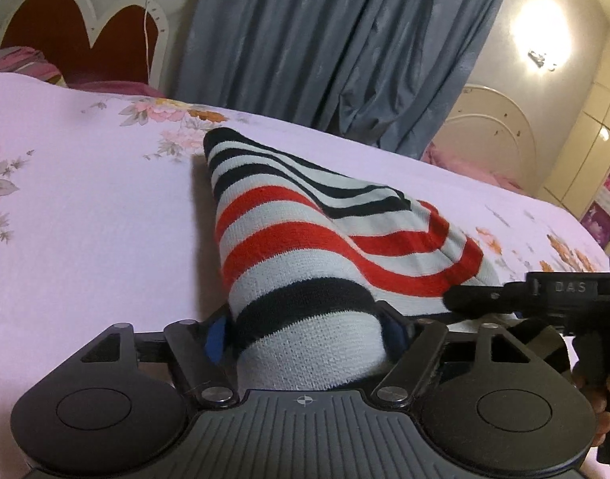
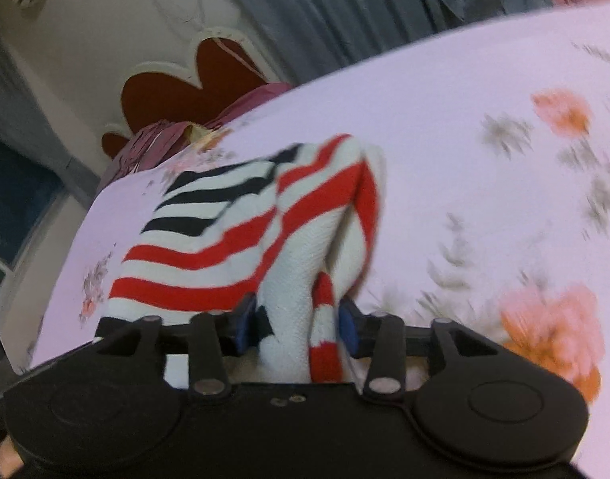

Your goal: Fold small clothes

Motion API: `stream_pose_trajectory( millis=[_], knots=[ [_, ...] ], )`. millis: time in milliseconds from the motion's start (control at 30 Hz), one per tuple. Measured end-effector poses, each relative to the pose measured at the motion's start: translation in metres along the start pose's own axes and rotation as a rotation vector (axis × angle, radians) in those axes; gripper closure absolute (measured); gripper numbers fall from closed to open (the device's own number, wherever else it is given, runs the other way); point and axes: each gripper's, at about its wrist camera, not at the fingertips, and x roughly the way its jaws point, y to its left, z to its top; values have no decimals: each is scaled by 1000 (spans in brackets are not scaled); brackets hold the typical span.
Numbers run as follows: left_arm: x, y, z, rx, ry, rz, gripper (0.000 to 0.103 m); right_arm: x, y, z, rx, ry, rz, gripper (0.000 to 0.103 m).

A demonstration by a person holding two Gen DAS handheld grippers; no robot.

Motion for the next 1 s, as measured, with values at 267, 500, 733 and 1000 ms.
stream_pose_trajectory(
  millis=[267,500,733,1000],
  knots=[
    [-35,-15,7,70,-65,73,25,-39,13,-5,-51,-53,-65,69],
    [-24,-23,32,51,-98,71,25,-23,51,20,-246,-116,-169,87],
    [10,-24,23,80,-43,136,25,0,55,41,-225,-170,-218,81],
    [4,-23,16,106,-44,136,25,38,43,21,-336,-86,-285,86]
  ],
)
